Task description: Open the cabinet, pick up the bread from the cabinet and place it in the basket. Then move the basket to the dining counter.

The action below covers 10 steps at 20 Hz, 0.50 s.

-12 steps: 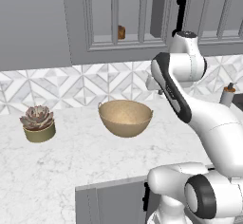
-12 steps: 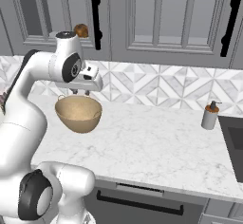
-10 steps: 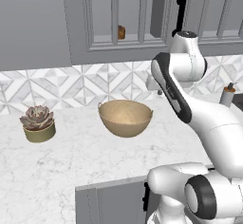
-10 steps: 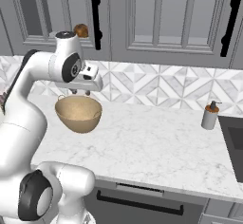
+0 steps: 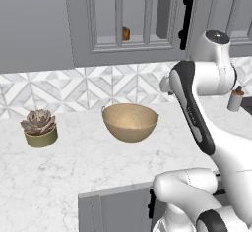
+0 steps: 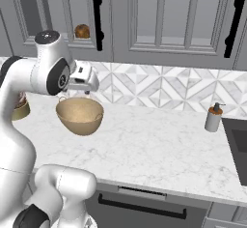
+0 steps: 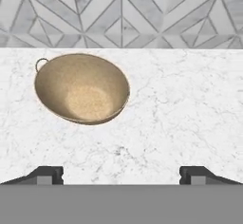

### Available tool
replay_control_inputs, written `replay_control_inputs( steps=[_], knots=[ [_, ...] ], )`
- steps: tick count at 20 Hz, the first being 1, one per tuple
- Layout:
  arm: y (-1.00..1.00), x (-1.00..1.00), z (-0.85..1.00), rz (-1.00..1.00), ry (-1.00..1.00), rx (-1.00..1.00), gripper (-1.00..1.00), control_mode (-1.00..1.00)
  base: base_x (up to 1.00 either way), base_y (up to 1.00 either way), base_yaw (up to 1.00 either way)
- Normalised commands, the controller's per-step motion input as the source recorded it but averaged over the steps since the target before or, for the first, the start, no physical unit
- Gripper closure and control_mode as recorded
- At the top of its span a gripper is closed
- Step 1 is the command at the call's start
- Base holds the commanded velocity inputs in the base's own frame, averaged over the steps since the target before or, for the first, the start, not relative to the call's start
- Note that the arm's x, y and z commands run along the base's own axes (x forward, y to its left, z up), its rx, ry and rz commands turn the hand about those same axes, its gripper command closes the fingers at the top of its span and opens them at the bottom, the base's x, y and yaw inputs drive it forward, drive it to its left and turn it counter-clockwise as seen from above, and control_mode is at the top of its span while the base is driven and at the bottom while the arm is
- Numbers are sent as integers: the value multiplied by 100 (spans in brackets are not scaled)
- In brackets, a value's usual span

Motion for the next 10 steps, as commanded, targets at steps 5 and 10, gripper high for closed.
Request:
replay_control_inputs(
  steps=[5, 10],
  knots=[
    [-21, -13, 97, 0, -21, 0, -100, -100, 0, 0, 0],
    [-13, 0, 97, 0, -18, 0, -100, -100, 0, 0, 0]
  ],
)
